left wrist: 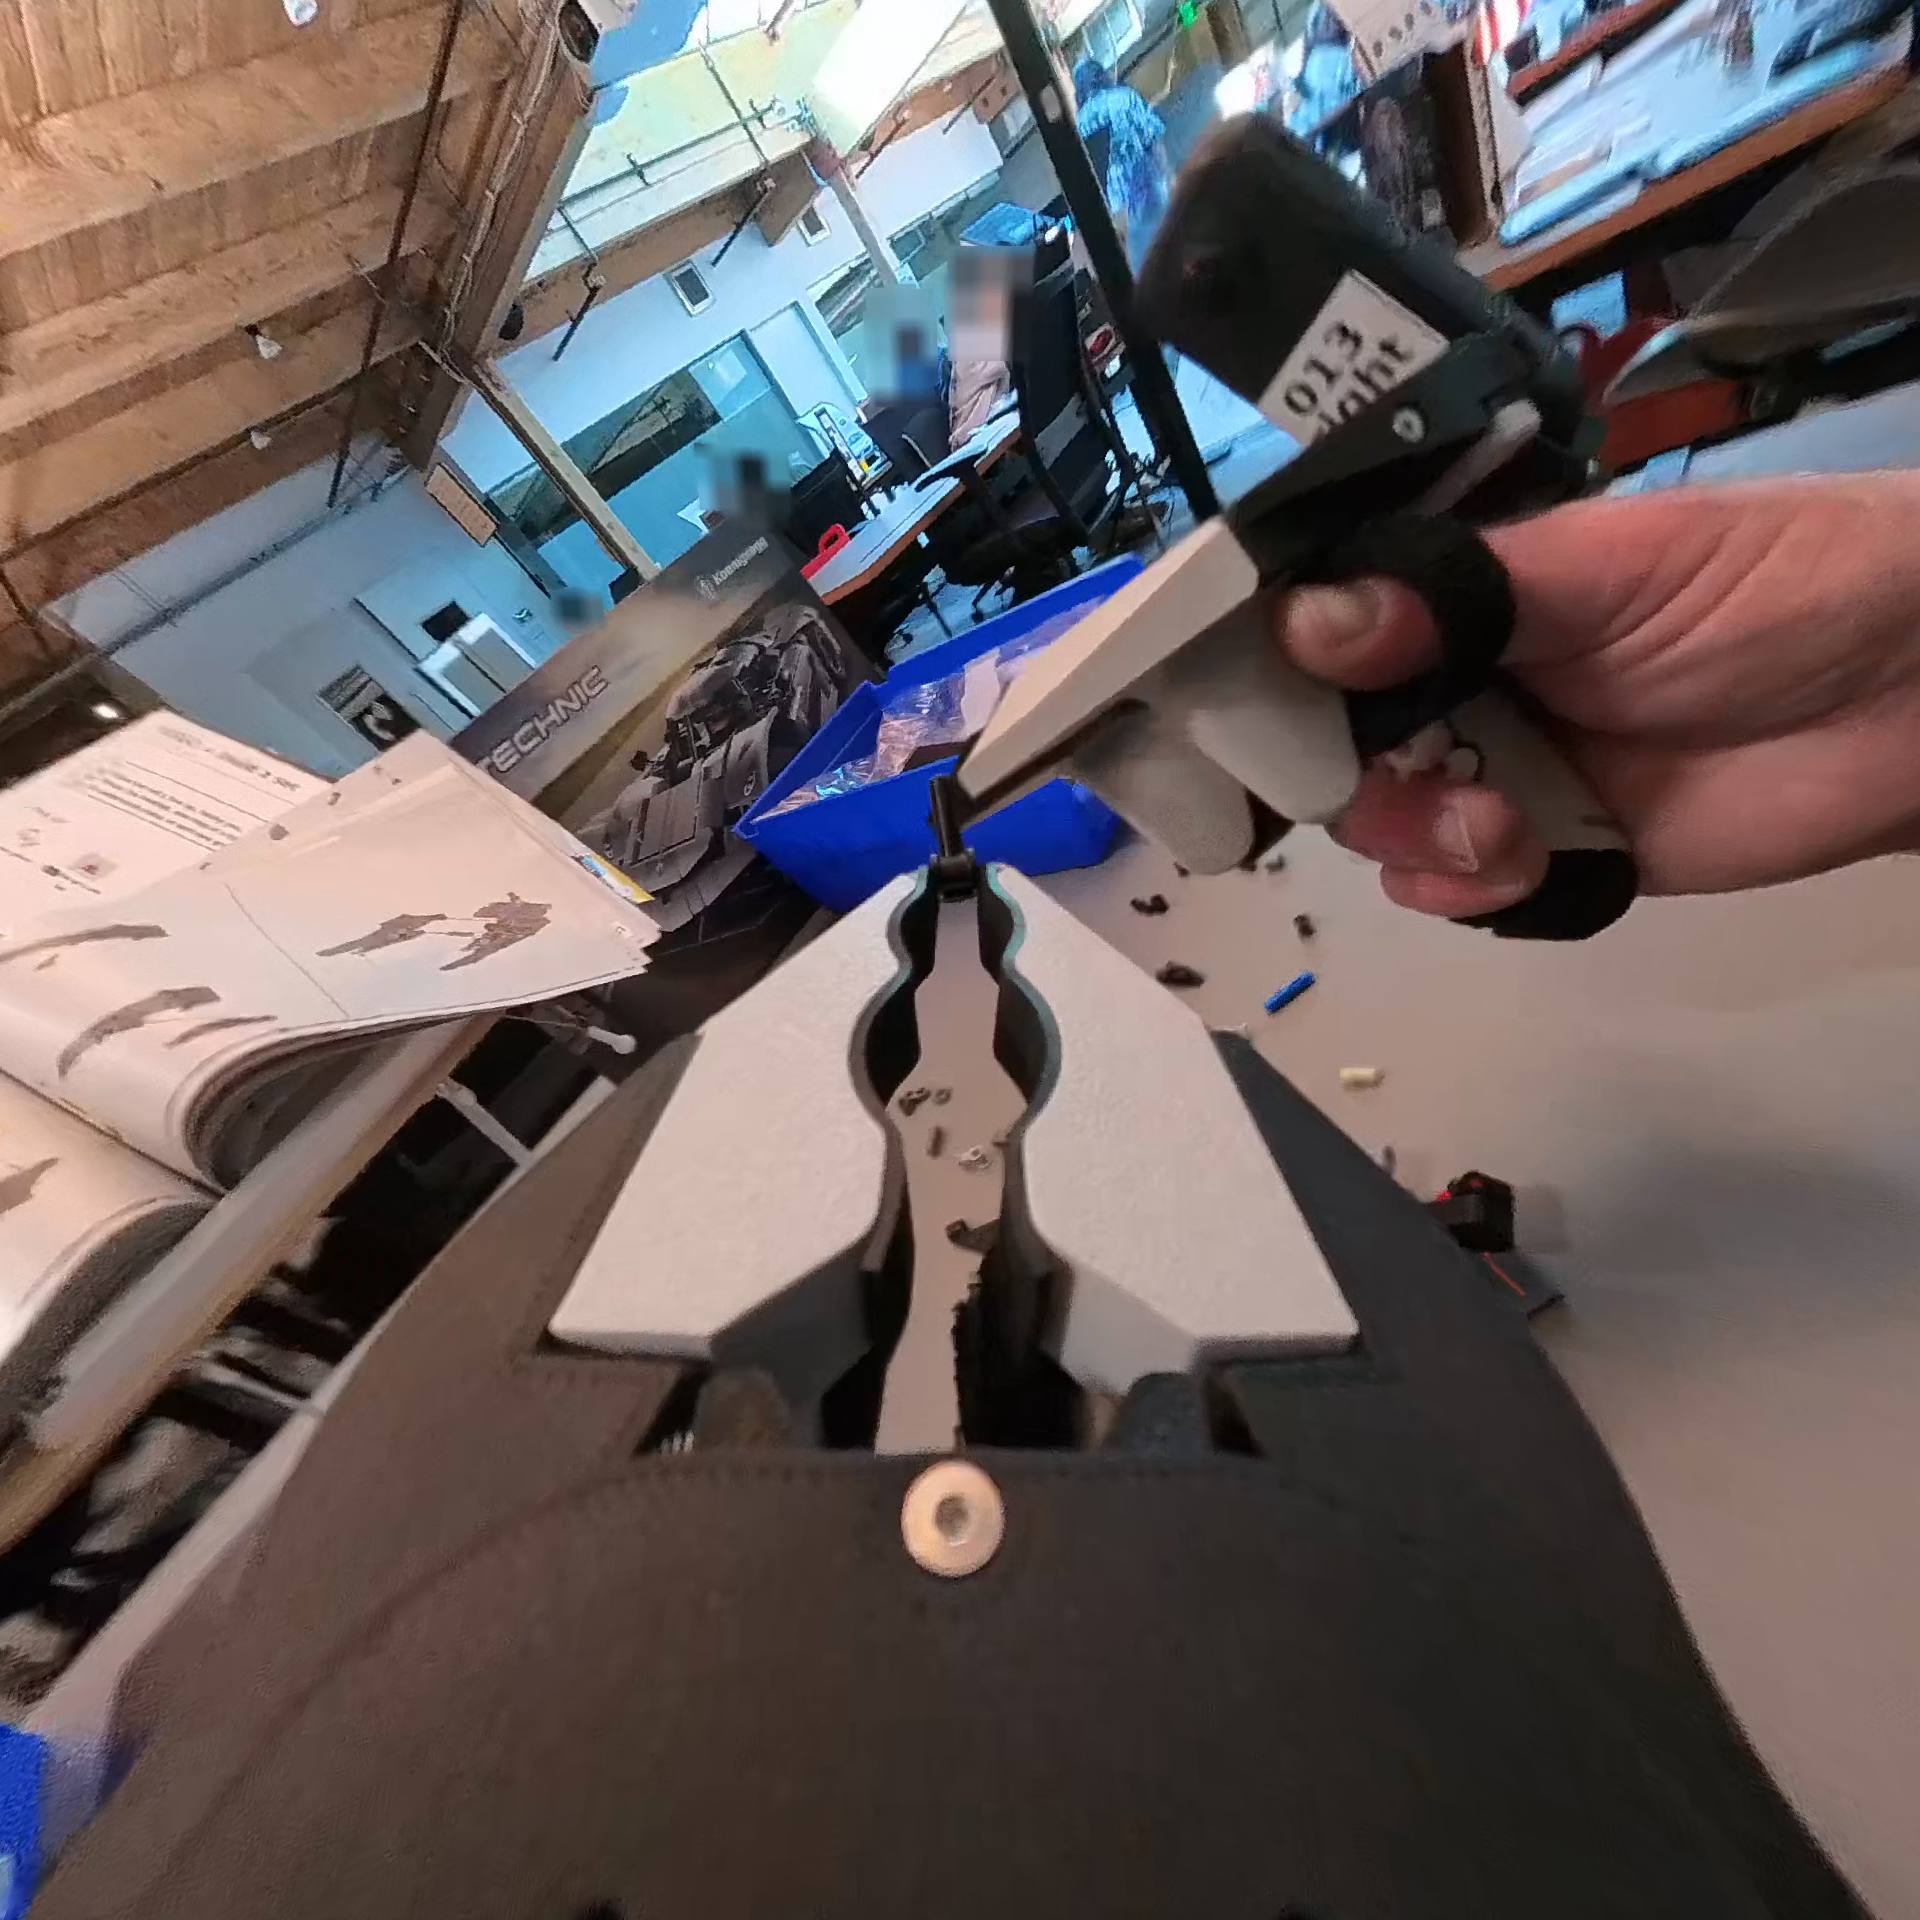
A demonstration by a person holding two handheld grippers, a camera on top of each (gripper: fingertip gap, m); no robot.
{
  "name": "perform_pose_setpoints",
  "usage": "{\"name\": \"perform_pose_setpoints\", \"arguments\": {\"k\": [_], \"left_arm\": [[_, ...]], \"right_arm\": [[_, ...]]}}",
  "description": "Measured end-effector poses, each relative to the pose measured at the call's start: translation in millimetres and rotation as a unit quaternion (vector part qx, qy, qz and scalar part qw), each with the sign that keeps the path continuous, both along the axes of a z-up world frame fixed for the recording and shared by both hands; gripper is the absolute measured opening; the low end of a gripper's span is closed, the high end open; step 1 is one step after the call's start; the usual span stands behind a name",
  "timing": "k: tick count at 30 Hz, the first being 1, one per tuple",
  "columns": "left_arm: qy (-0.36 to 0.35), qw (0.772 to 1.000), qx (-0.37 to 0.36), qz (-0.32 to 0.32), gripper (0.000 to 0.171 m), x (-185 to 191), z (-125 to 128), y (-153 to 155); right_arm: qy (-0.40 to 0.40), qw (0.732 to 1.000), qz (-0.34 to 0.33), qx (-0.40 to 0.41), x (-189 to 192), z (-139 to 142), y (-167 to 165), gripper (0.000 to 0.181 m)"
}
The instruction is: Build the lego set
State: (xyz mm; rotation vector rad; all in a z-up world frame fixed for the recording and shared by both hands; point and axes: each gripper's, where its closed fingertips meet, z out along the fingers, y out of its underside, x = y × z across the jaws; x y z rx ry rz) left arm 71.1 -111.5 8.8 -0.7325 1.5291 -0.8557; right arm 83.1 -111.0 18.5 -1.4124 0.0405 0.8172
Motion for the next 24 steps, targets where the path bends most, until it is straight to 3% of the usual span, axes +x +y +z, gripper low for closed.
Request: {"name": "perform_pose_setpoints", "arguments": {"k": [2, 5, 9, 14, 24], "left_arm": [[-0.004, 0.999, -0.034, -0.004, 0.006, -0.8, 3.6, 5.7], [-0.01, 0.998, -0.062, -0.013, 0.006, -0.7, 4.7, 9.6], [-0.016, 0.999, -0.034, -0.013, 0.006, 0.4, 1.7, 1.3], [-0.031, 0.999, 0.029, -0.003, 0.006, 1.3, 0.8, -11.4], [-0.038, 0.998, 0.02, -0.043, 0.006, 3.9, 4.3, -31.3]], "right_arm": [[-0.019, 1.0, -0.01, 0.001, 2.4, -1.3, -4.4, 0.003], [-0.072, 0.997, -0.03, -0.011, -8.4, -2.7, -4.6, 0.007], [-0.04, 0.998, -0.036, -0.024, -13.2, -0.9, -1.4, 0.014], [-0.016, 0.999, -0.044, -0.019, -12.5, -1.7, -6.8, 0.001], [-0.005, 0.998, -0.058, -0.016, -9.2, 1.6, -26.1, 0.0]]}}
